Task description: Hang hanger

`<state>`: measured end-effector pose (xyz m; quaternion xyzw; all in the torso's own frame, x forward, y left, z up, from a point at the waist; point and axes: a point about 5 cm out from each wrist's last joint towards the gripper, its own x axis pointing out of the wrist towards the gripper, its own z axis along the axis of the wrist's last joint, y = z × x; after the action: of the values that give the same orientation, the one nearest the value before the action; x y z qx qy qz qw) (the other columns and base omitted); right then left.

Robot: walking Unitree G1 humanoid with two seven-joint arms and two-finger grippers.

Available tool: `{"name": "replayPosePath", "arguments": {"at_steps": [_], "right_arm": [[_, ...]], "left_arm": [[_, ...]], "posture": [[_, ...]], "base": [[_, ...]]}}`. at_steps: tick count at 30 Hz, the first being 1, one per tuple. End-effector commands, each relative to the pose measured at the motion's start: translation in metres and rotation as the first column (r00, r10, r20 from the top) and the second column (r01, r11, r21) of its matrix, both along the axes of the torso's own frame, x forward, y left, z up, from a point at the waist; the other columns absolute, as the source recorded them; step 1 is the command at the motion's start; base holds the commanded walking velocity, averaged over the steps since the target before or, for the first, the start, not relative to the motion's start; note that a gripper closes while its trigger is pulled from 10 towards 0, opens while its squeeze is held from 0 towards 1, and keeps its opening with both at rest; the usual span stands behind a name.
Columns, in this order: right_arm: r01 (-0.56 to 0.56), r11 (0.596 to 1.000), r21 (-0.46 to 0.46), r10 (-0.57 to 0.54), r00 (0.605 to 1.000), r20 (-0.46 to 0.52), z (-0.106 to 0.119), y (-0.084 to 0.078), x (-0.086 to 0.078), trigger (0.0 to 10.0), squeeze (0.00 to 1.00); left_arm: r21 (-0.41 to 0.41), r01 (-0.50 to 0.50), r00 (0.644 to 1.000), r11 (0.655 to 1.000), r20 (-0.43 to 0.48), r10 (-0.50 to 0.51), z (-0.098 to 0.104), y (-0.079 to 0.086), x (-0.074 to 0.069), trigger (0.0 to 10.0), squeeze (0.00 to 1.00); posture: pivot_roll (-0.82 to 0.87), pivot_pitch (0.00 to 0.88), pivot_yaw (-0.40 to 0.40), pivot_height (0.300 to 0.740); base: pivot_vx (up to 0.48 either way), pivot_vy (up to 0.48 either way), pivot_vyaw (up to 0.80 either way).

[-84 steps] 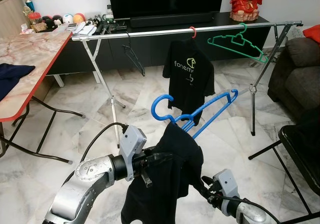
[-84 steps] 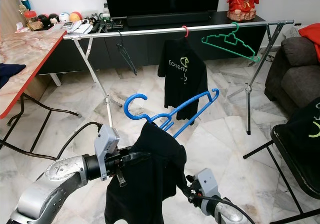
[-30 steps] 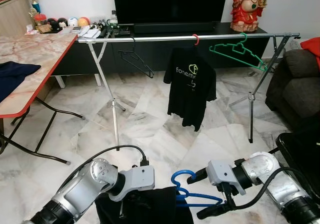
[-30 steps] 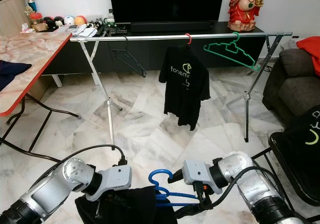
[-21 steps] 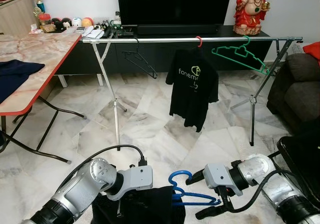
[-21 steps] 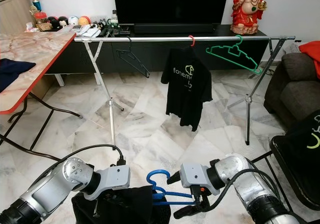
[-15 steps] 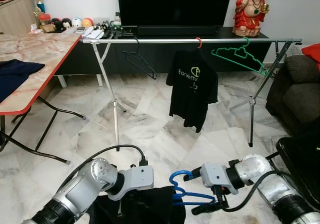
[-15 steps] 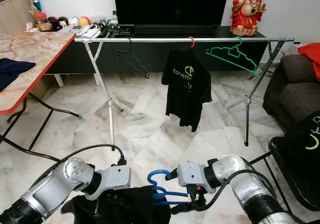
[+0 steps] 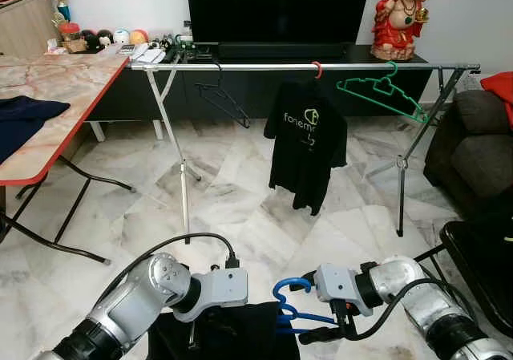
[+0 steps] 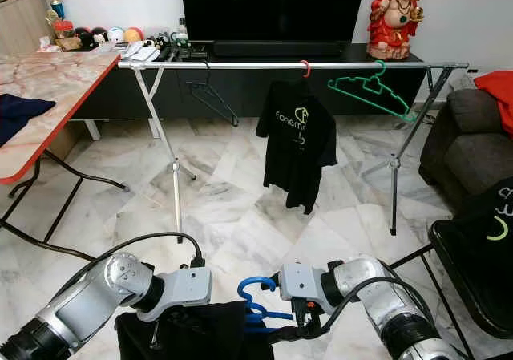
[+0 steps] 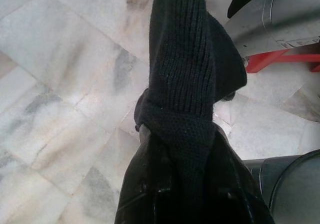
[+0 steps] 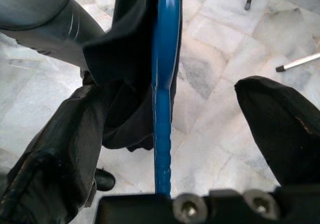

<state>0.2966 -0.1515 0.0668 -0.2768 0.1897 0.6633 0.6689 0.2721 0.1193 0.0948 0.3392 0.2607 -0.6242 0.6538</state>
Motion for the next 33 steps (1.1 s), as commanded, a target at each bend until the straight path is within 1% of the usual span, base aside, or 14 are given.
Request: {"name": "replayPosePath", "arguments": {"at_steps": [1,8,11,14,18,21,24,25,33], "right_arm": [[0.001,1.0,-0.007,-0.001,1.0,0.022,0.003,0.002,0.004,10.0,0.0],[0.005,1.0,-0.003,-0.004,1.0,0.022,0.002,0.003,0.004,10.0,0.0],[0.076,0.996,0.044,-0.079,0.995,0.069,0.001,0.01,0.01,10.0,0.0],[0.072,0.997,0.041,-0.075,0.995,0.059,-0.003,0.012,0.007,10.0,0.0],[0.103,0.994,0.035,-0.105,0.992,0.074,-0.007,0.014,0.008,10.0,0.0],[0.113,0.993,0.043,-0.116,0.992,0.058,-0.008,0.014,0.008,10.0,0.0],[0.094,0.995,0.035,-0.095,0.995,0.022,-0.012,0.014,0.005,10.0,0.0],[0.07,0.997,0.018,-0.07,0.998,0.001,-0.015,0.013,0.001,10.0,0.0],[0.085,0.996,0.026,-0.084,0.996,-0.014,-0.02,0.015,-0.001,10.0,0.0]], "left_arm": [[0.001,0.028,0.999,1.0,0.043,-0.028,0.011,-0.004,0.004,10.0,0.0],[0.002,0.029,0.999,1.0,0.044,-0.029,0.011,-0.004,0.004,10.0,0.0],[-0.003,0.03,0.999,1.0,0.042,-0.03,0.011,-0.007,0.004,10.0,0.0],[-0.005,0.03,0.999,1.0,0.041,-0.03,0.011,-0.007,0.003,10.0,0.0],[-0.004,0.033,0.999,0.999,0.042,-0.033,0.011,-0.008,0.004,10.0,0.0],[-0.004,0.033,0.999,0.999,0.043,-0.033,0.011,-0.008,0.004,10.0,0.0],[-0.007,0.031,0.999,0.999,0.04,-0.031,0.011,-0.008,0.003,10.0,0.0],[-0.006,0.033,0.999,0.999,0.041,-0.033,0.011,-0.008,0.003,10.0,0.0],[-0.004,0.038,0.999,0.999,0.039,-0.038,0.012,-0.008,0.003,10.0,0.0]], "posture": [[0.07,0.031,-0.041,0.74],[0.08,0.032,-0.041,0.74],[0.08,0.04,-0.046,0.74],[0.08,0.04,-0.047,0.74],[0.09,0.041,-0.049,0.74],[0.09,0.041,-0.049,0.74],[0.09,0.041,-0.049,0.74],[0.09,0.041,-0.049,0.74],[0.09,0.043,-0.05,0.74]], "base": [[0.0,0.0,0.0],[0.0,0.0,0.0],[0.0,0.0,0.0],[0.0,0.0,0.0],[0.0,0.0,0.0],[0.0,0.0,0.0],[0.0,0.0,0.0],[0.0,0.0,0.0],[0.0,0.0,0.0]]}}
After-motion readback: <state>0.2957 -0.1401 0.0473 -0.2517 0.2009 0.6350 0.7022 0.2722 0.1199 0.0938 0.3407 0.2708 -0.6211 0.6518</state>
